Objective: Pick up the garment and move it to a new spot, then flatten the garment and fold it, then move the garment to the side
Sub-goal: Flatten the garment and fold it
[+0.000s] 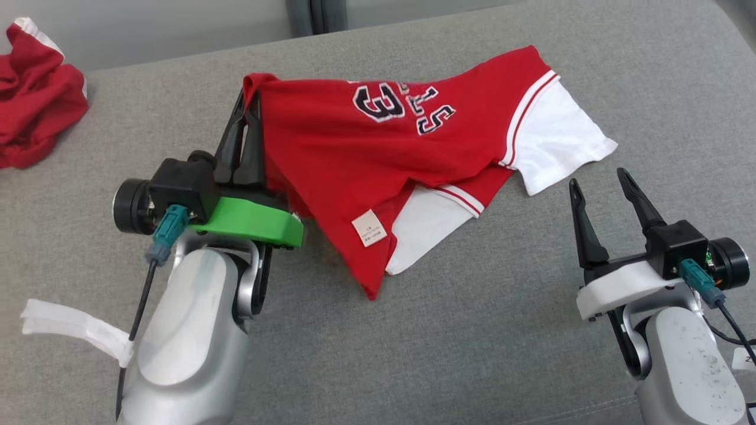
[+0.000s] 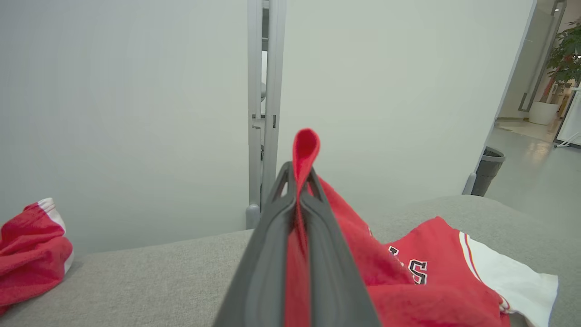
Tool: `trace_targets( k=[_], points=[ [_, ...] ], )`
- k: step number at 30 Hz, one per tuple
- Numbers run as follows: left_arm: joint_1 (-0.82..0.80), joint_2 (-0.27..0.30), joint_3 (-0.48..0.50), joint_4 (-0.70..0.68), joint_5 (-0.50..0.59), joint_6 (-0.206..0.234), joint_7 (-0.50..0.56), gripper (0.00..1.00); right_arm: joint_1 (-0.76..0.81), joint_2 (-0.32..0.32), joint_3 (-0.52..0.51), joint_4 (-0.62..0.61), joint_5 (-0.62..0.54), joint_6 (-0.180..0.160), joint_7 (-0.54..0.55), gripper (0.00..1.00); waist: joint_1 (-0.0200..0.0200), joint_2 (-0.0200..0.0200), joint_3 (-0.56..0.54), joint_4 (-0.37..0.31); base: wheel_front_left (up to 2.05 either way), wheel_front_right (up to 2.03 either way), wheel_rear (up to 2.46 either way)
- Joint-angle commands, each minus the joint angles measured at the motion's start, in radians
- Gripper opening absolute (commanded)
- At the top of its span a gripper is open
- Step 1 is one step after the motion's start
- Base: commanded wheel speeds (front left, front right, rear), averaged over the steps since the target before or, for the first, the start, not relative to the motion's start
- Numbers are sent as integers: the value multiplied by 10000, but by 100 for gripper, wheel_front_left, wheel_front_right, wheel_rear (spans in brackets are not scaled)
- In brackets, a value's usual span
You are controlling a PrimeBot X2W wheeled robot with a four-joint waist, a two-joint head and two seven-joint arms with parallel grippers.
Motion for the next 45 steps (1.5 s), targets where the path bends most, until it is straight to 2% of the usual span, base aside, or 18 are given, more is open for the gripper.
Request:
trace_targets(
  k=[1, 9, 13, 17, 23, 29, 30, 32, 33, 38, 45],
  points=[
    [145, 51, 86, -258, 207, -102, -6, 0, 196, 24, -54, -11, -77, -18, -21, 100, 0, 0, -317, 121, 0, 0, 0],
    [176, 20, -238, -1740, 723, -576, -6, 0, 586, 82, -389, -66, -44, -18, -21, 100, 0, 0, -949, 181, 0, 0, 0],
    [-114, 22, -303, -1726, 522, -718, -6, 0, 676, 97, -450, -123, -69, -18, -21, 100, 0, 0, -974, 122, 0, 0, 0],
    [-659, 408, -93, -486, 316, -936, 14, 0, 427, 127, -246, -198, -53, -18, -21, 100, 0, 0, -635, -154, 0, 0, 0],
    [-1808, 991, 119, 2111, 153, -1105, 33, 0, 7, 150, 71, -240, -1, -18, -21, 100, 0, 0, 274, -609, 0, 0, 0],
    [-2624, 1356, 483, 4259, 64, -1010, -6, 0, -326, 176, 5, -346, -28, -18, -21, 100, 0, 0, 1021, -743, 0, 0, 0],
    [-2698, 1376, 550, 4411, 47, -1018, -6, 14, -344, 174, -27, -353, -45, -18, -21, 100, 0, 0, 1079, -722, 0, 0, 0],
    [-2798, 1446, 683, 4546, 92, -974, -10, 67, -369, 181, -89, -375, -89, -18, -21, 100, 0, 0, 1175, -652, 0, 0, 0],
    [-2794, 1461, 799, 4557, 110, -916, -11, 100, -383, 185, -105, -359, -113, -18, -21, 100, 0, 0, 1200, -599, 0, 0, 0],
    [-2389, 1215, 1294, 4447, -33, -865, -9, 100, -411, 197, -91, -278, -140, -18, -21, 100, 0, 0, 1117, -231, 0, 0, 0],
    [-1075, 572, 1430, 3754, -49, -1084, -4, 100, -214, 201, -95, -165, -176, -18, -21, 100, 0, 0, 646, 395, 0, 0, 0]
  ],
)
